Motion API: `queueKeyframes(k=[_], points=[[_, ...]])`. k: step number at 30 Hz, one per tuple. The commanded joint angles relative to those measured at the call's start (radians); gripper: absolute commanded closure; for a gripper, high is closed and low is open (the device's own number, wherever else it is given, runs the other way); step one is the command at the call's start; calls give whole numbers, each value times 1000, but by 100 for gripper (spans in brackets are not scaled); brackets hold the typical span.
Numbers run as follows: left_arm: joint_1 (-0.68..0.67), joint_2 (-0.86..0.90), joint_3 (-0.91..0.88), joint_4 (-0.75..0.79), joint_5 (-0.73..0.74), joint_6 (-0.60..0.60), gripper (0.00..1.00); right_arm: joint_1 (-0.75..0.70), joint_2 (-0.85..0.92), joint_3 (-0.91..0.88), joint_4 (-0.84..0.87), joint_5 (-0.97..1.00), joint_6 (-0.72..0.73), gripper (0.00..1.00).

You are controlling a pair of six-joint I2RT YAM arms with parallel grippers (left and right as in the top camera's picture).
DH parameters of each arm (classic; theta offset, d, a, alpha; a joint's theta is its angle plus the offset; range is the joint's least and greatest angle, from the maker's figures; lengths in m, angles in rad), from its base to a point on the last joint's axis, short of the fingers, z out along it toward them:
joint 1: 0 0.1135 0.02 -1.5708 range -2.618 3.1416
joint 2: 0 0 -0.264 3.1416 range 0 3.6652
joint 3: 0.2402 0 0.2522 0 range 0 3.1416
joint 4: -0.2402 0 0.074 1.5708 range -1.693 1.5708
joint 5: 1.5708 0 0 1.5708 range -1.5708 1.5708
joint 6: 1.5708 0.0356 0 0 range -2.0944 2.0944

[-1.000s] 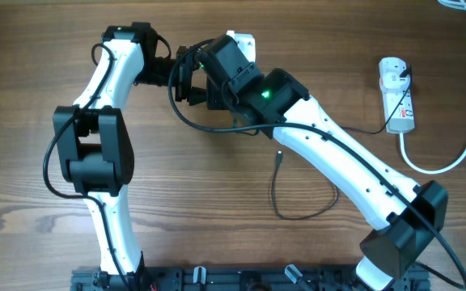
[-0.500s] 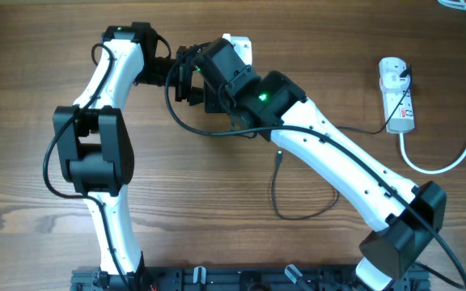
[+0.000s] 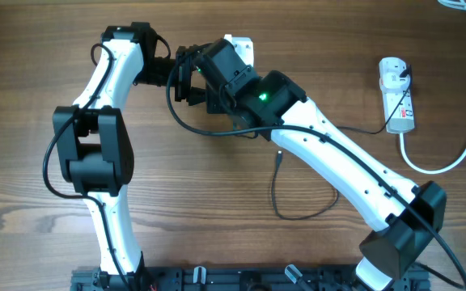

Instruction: Plug charger to phone and switch on socket

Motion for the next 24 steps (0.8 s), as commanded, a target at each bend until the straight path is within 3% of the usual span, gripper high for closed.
queueKeyframes(k=[1, 8, 11, 12, 19, 20, 21, 24], points=[[-4, -43, 0, 0, 38, -2, 30, 8, 10, 24, -3, 0, 3, 94], [-4, -43, 0, 0, 63, -1, 25, 8, 9, 24, -7, -3, 50, 95], [-4, -43, 0, 0, 63, -1, 0, 8, 8, 24, -7, 23, 139, 96], [-4, -43, 0, 1, 63, -1, 0, 6, 7, 24, -8, 35, 181, 95], [-17, -43, 0, 19, 32, 6, 0, -50, -45, 24, -10, 30, 658, 96], [-21, -43, 0, 19, 32, 6, 12, -54, -56, 24, -11, 28, 786, 96], [-21, -43, 0, 19, 32, 6, 16, -55, -60, 24, -11, 20, 875, 96], [-22, -43, 0, 19, 33, 3, 14, -55, -62, 24, -14, -46, 1121, 96]])
